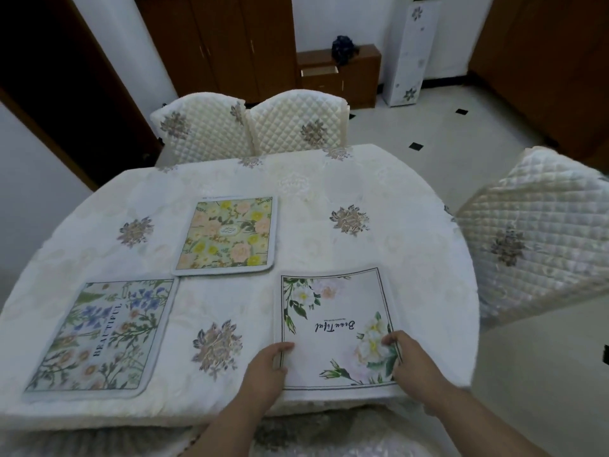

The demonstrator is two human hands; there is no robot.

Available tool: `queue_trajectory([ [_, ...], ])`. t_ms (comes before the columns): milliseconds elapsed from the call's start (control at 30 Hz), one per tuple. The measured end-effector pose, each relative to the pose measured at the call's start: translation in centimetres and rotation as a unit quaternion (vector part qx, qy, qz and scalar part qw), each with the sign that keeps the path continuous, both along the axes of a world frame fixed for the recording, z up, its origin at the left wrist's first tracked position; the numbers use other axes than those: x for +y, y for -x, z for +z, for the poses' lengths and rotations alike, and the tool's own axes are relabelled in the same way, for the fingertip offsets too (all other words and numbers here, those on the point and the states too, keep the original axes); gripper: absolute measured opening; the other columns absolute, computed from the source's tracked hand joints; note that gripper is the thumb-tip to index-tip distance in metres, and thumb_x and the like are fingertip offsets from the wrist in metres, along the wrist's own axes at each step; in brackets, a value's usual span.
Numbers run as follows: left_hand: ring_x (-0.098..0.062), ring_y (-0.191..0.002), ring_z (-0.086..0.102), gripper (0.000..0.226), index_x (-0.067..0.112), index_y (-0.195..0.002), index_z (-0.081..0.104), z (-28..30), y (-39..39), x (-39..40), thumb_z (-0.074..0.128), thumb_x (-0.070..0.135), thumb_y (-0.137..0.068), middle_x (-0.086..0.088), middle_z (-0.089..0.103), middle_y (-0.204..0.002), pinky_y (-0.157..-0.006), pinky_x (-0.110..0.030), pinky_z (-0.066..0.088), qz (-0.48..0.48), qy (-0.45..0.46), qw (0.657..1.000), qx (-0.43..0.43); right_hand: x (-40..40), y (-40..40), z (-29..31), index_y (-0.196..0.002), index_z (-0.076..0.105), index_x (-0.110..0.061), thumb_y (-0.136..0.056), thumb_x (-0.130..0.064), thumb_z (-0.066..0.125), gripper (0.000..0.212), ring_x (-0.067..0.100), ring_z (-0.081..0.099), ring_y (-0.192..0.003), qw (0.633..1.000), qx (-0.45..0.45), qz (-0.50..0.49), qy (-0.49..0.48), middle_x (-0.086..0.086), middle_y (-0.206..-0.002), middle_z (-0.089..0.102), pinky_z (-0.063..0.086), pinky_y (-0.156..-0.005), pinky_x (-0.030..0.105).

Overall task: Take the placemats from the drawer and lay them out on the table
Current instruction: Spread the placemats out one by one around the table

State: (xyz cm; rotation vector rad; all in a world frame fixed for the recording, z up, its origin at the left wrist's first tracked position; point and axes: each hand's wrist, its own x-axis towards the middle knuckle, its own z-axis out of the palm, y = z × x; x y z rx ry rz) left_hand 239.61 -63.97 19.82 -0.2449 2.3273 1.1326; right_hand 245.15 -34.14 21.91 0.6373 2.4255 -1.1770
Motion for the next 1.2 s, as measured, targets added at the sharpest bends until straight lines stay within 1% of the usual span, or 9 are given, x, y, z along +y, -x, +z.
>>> queue_trajectory([
  [100, -0.018, -0.098, 0.061, 0.053, 0.037, -0.121, 0.067, -0.2, 0.4, -0.6, 0.056, -0.006, -0.092, 0.001, 0.058, -0.137, -0.068, -0.015, 0.050, 0.017, 0.011, 1.000, 0.015, -0.1, 0.5, -1.4, -0.113, 0.054, -0.028, -0.078, 0.012, 0.040, 0.055, 0.013, 0.058, -0.091, 1.000, -0.001, 0.028, 0.004, 0.003, -0.118, 0.056, 0.035, -0.057, 0.016],
  [233, -0.019, -0.083, 0.061, 0.057, 0.041, -0.123, 0.064, -0.4, 1.4, -1.5, 0.053, -0.005, -0.091, -0.001, 0.062, -0.134, -0.057, -0.019, 0.046, 0.043, 0.030, 0.998, 0.026, -0.5, 1.1, -2.6, -0.123, 0.054, -0.025, -0.077, 0.015, 0.046, 0.061, 0.015, 0.054, -0.104, 0.999, 0.012, 0.043, -0.006, 0.002, -0.123, 0.048, 0.042, -0.077, 0.016],
  [300, -0.023, -0.094, 0.066, 0.060, 0.039, -0.132, 0.061, -0.3, 1.4, -1.8, 0.052, -0.003, -0.091, -0.001, 0.060, -0.140, -0.067, -0.027, 0.056, 0.037, 0.051, 0.998, 0.027, -0.4, 0.9, -3.2, -0.128, 0.056, -0.025, -0.077, 0.016, 0.050, 0.065, 0.017, 0.051, -0.116, 0.999, 0.012, 0.030, -0.015, 0.002, -0.126, 0.045, 0.039, -0.096, 0.019],
  [400, -0.026, -0.124, 0.060, 0.067, 0.030, -0.148, 0.051, -0.6, 1.5, -1.8, 0.053, -0.003, -0.089, -0.002, 0.055, -0.147, -0.096, -0.039, 0.056, 0.006, 0.087, 0.996, 0.038, -0.3, 0.7, -3.9, -0.129, 0.059, -0.023, -0.077, 0.016, 0.054, 0.066, 0.017, 0.049, -0.123, 1.000, 0.015, 0.005, -0.025, 0.002, -0.129, 0.046, 0.034, -0.098, 0.015],
  [633, -0.035, -0.112, 0.066, 0.070, 0.024, -0.146, 0.054, -2.3, 2.3, -0.9, 0.045, -0.010, -0.085, -0.006, 0.053, -0.146, -0.096, -0.047, 0.056, 0.011, 0.119, 0.992, 0.051, -1.2, 1.2, -4.4, -0.133, 0.060, -0.013, -0.076, 0.018, 0.052, 0.066, 0.019, 0.049, -0.125, 0.998, 0.029, -0.023, -0.046, 0.008, -0.136, 0.045, 0.031, -0.097, 0.013],
  [833, -0.031, -0.151, 0.023, 0.076, 0.027, -0.158, 0.033, -2.8, 0.0, -0.5, 0.044, -0.002, -0.088, -0.010, 0.017, -0.167, -0.120, -0.039, 0.032, -0.098, 0.229, 0.967, 0.060, -1.5, 0.4, -4.9, -0.141, 0.054, -0.025, -0.083, -0.004, 0.058, 0.062, 0.030, 0.039, -0.132, 0.988, 0.010, 0.019, -0.154, 0.006, -0.149, 0.037, 0.039, -0.106, 0.035],
  [900, -0.030, -0.156, 0.005, 0.080, 0.034, -0.162, 0.016, -2.7, -1.1, 0.7, 0.044, 0.008, -0.091, -0.004, -0.001, -0.171, -0.122, -0.040, 0.025, -0.181, 0.278, 0.939, 0.088, -2.7, 0.1, -5.1, -0.145, 0.048, -0.025, -0.087, -0.018, 0.056, 0.059, 0.032, 0.029, -0.141, 0.975, 0.035, 0.076, -0.205, 0.006, -0.158, 0.029, 0.035, -0.112, 0.039],
  [1067, -0.027, -0.155, -0.019, 0.065, 0.037, -0.162, -0.003, -3.1, -2.6, 4.8, 0.029, 0.040, -0.105, 0.002, -0.019, -0.168, -0.126, -0.043, 0.003, -0.357, 0.235, 0.894, 0.135, -6.5, -0.8, -6.7, -0.160, 0.002, -0.019, -0.097, -0.046, 0.025, 0.072, 0.026, -0.018, -0.151, 0.933, 0.034, 0.305, -0.188, 0.005, -0.164, -0.019, -0.008, -0.119, 0.033],
  [1200, -0.025, -0.151, -0.030, 0.061, 0.041, -0.159, -0.012, -3.9, -3.4, 4.7, 0.013, 0.054, -0.105, 0.007, -0.029, -0.165, -0.125, -0.045, -0.008, -0.377, 0.245, 0.886, 0.114, -5.9, -2.1, -7.5, -0.154, -0.022, -0.024, -0.100, -0.054, 0.015, 0.073, 0.020, -0.035, -0.144, 0.914, 0.019, 0.355, -0.195, -0.004, -0.157, -0.037, -0.010, -0.122, 0.037],
])
